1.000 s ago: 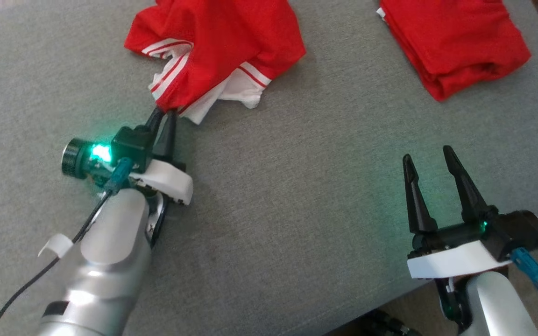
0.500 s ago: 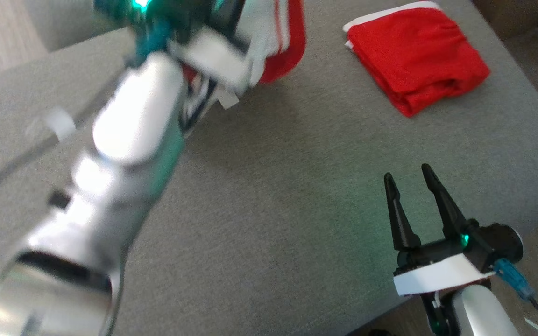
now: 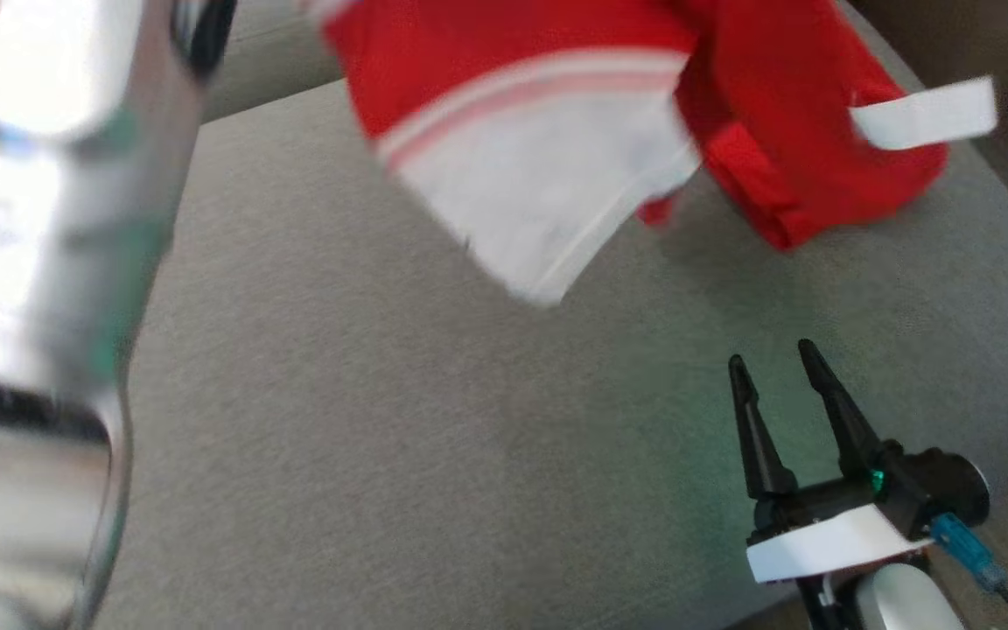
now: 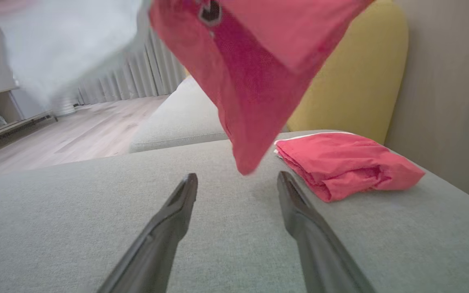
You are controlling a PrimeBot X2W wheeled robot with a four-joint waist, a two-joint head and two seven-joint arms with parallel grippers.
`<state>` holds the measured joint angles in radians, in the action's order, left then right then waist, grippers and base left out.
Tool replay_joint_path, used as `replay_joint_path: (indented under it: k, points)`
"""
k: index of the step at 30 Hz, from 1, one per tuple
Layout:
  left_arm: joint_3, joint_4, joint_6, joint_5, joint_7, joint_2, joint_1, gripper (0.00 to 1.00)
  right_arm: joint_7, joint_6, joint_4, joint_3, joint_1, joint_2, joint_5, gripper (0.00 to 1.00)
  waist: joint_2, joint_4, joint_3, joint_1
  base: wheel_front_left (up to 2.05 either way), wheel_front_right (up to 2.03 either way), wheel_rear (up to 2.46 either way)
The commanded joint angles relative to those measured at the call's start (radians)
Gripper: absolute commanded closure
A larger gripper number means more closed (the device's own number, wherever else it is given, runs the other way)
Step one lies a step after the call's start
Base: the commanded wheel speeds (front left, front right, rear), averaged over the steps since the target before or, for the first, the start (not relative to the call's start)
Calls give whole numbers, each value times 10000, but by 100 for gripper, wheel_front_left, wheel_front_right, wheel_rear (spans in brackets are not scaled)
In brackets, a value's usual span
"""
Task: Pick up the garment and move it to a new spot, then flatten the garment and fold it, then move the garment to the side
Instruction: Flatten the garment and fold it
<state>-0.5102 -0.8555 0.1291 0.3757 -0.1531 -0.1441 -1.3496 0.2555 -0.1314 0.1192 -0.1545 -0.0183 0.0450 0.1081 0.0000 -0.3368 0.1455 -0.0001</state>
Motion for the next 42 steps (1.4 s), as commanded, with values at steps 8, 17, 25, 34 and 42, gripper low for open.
replay_joint_path:
  k: [8, 17, 25, 34, 42]
  points:
    - [-306, -725, 4, 604, -37, -1448, 3768, 100, 63, 7, -499, 3, 126, 53, -577, 0, 0, 1513, 273, 1, 0, 0, 0]
    - [-290, -1006, -260, 429, -930, -1768, 3962, 0, 63, 7, -457, -78, 316, 53, -802, 0, 0, 1903, 759, 1, 0, 0, 0]
    - [34, 1122, -934, 229, -1080, -1467, 5323, 0, 63, 7, -429, 41, 88, 53, -828, 0, 0, 2322, 534, 1, 0, 0, 0]
    - [-900, 3701, -1072, -366, -1085, -299, 9042, 0, 63, 7, -349, -53, 46, 53, -835, 0, 0, 2534, 214, 1, 0, 0, 0]
    - [-1670, 3188, -904, -785, -1085, 260, 9754, 0, 63, 7, -361, -56, 38, 53, -837, 0, 0, 2328, 358, 1, 0, 0, 0]
